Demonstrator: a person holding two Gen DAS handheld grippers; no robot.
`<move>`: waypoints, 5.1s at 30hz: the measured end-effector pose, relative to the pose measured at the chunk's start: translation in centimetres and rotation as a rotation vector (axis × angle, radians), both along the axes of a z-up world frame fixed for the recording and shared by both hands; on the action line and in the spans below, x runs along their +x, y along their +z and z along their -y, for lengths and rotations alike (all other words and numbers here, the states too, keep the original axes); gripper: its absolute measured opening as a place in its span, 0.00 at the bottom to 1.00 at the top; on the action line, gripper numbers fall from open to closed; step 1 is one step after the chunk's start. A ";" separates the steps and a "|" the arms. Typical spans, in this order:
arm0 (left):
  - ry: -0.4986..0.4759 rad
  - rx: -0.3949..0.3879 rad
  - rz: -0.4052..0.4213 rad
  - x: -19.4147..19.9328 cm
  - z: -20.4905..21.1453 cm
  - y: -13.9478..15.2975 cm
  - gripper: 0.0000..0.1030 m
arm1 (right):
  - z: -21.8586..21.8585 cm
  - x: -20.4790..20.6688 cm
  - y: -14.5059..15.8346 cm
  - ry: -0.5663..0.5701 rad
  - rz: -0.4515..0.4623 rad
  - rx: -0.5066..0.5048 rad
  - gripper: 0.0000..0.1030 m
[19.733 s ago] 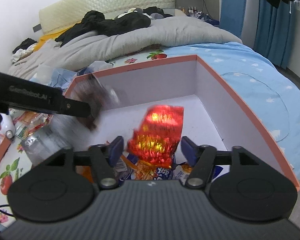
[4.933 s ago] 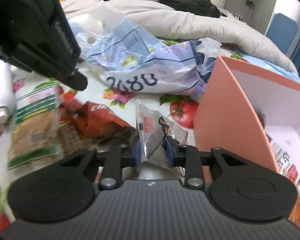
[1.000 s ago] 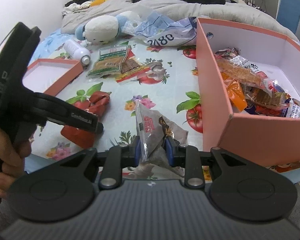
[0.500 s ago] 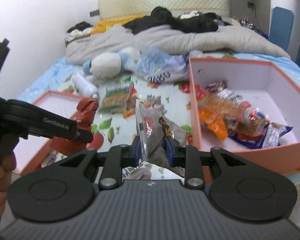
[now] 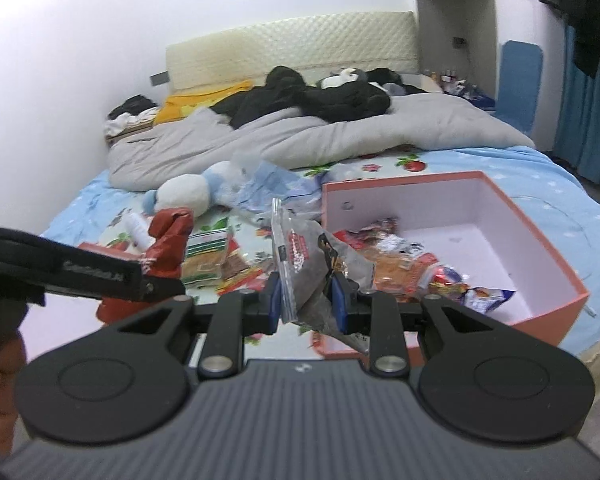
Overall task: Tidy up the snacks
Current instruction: 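Carry the red packet and clear wrapper over the orange box with both tools, then open both tools to drop the packets into the orange box, then move both open tools back from the box toward the remaining snacks, then grasp the green-labelled pickle pack with the left tool while the right tool grasps the meat-strip pack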
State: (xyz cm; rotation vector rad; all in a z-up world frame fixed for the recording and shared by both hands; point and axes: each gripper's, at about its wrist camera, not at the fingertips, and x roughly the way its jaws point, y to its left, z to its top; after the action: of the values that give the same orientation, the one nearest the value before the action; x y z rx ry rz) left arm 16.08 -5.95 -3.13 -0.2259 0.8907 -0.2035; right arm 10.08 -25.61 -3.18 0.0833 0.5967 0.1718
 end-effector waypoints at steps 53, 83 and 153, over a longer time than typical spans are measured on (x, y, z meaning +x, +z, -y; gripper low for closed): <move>-0.223 0.053 0.054 10.4 9.0 0.0 0.66 | 8.2 7.6 -2.7 -0.179 -0.054 0.035 0.59; 0.019 0.036 0.116 -6.4 -5.3 -0.1 0.66 | -3.7 -1.6 -1.0 0.111 0.027 0.046 0.59; 0.091 0.192 0.037 20.7 -13.5 -20.6 0.75 | -15.9 20.5 -19.2 0.385 -0.022 -0.270 0.82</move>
State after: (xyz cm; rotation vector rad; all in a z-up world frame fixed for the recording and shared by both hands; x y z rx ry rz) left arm 36.81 7.60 -23.72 -0.0834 0.8557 -0.0373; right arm 30.61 -9.73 -22.39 -0.2940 0.6496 0.4611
